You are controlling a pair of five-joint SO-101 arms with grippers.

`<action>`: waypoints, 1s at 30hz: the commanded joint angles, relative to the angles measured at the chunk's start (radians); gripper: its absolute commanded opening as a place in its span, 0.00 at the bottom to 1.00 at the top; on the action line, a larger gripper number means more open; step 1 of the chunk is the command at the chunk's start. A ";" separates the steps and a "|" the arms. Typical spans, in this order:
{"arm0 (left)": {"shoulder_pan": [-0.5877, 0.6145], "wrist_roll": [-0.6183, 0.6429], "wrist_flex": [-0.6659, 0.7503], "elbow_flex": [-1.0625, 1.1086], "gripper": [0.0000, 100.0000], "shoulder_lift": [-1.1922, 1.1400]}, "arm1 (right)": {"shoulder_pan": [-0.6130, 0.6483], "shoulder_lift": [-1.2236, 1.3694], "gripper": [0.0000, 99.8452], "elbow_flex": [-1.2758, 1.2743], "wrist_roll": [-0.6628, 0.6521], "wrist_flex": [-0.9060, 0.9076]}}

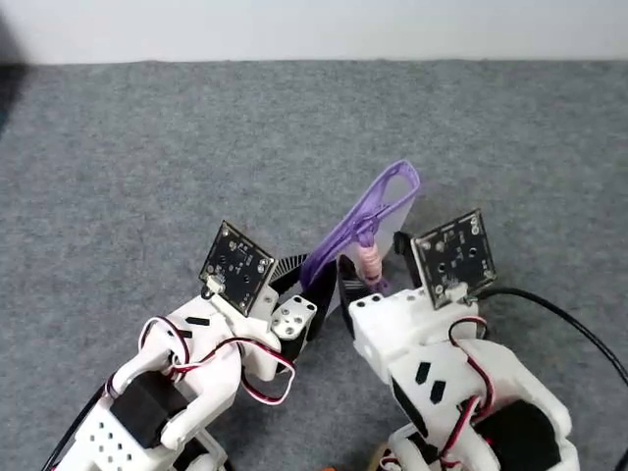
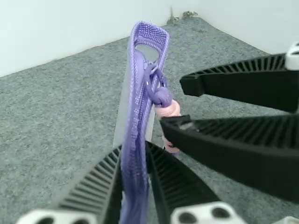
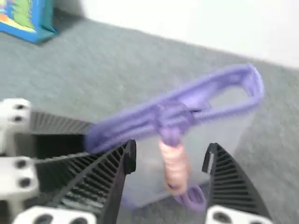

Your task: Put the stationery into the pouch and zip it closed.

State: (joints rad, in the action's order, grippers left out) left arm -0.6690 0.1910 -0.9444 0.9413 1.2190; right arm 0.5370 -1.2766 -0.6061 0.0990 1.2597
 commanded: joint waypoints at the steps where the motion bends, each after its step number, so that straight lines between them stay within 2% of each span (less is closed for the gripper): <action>1: 0.008 -0.009 -0.012 -0.036 0.01 -0.011 | 0.007 0.074 0.22 0.031 0.008 -0.038; 7: 0.011 -0.009 -0.012 -0.036 0.01 -0.009 | -0.031 0.143 0.21 0.028 0.008 -0.035; 13: 0.011 -0.009 -0.009 -0.036 0.01 -0.009 | -0.139 0.199 0.10 0.028 0.005 -0.038; 20: 0.011 -0.009 -0.009 -0.036 0.01 -0.009 | -0.153 0.225 0.08 0.028 0.002 -0.038; 23: 0.011 -0.009 -0.009 -0.036 0.01 -0.006 | -0.157 0.216 0.01 0.028 -0.031 -0.042; 30: 0.011 -0.009 -0.009 -0.038 0.01 -0.005 | -0.406 0.251 0.01 0.025 -0.155 -0.240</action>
State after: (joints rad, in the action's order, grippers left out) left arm -0.6644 0.1956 -0.9444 0.9398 1.2190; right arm 0.2348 -1.0633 -0.6045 -0.0023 1.1185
